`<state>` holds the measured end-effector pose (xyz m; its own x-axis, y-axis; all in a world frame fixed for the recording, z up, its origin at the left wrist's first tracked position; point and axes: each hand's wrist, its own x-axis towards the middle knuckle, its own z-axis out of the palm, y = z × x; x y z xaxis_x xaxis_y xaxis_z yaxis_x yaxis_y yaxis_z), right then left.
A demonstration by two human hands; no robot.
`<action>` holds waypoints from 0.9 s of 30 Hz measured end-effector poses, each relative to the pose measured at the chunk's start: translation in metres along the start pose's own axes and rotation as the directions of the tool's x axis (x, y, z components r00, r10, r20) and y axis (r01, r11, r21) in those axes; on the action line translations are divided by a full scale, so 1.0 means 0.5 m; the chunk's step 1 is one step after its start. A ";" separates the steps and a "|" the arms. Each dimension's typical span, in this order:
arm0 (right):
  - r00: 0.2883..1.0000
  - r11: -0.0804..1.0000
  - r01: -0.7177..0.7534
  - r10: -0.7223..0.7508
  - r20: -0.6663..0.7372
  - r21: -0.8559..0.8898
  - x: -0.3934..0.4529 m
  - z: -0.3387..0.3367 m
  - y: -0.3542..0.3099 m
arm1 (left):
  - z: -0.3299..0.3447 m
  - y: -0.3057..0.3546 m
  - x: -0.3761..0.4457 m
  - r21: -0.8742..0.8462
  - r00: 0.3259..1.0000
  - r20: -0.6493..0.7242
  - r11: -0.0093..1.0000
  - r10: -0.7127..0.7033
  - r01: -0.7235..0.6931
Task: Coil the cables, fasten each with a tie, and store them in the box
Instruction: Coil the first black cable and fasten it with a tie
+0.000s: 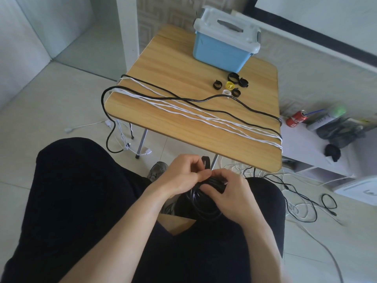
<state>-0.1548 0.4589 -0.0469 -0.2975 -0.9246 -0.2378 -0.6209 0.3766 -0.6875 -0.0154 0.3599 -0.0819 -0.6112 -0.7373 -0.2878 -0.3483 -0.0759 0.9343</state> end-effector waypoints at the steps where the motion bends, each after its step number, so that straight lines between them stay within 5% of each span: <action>1: 1.000 1.000 -0.008 0.008 -0.001 -0.004 0.002 -0.002 -0.001 | -0.001 0.001 0.000 0.012 1.000 0.006 1.000 0.003 -0.003; 11: 0.990 0.992 -0.031 0.047 -0.135 0.121 -0.010 0.023 0.008 | -0.013 0.006 -0.001 -0.065 0.994 0.041 0.992 -0.104 0.107; 20: 0.973 0.959 -0.059 0.118 -0.200 0.276 -0.019 0.038 0.010 | -0.001 0.011 0.006 0.162 0.986 0.029 0.974 -0.165 0.158; 27: 0.964 0.925 0.026 0.077 -0.255 0.378 -0.016 0.035 0.013 | -0.001 0.029 0.007 0.034 0.962 -0.037 0.962 -0.271 0.272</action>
<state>-0.1435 0.4679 -0.0615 -0.5196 -0.8476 -0.1074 -0.3082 0.3032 -0.9017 -0.0222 0.3558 -0.0691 -0.4672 -0.7136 -0.5220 -0.5255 -0.2507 0.8130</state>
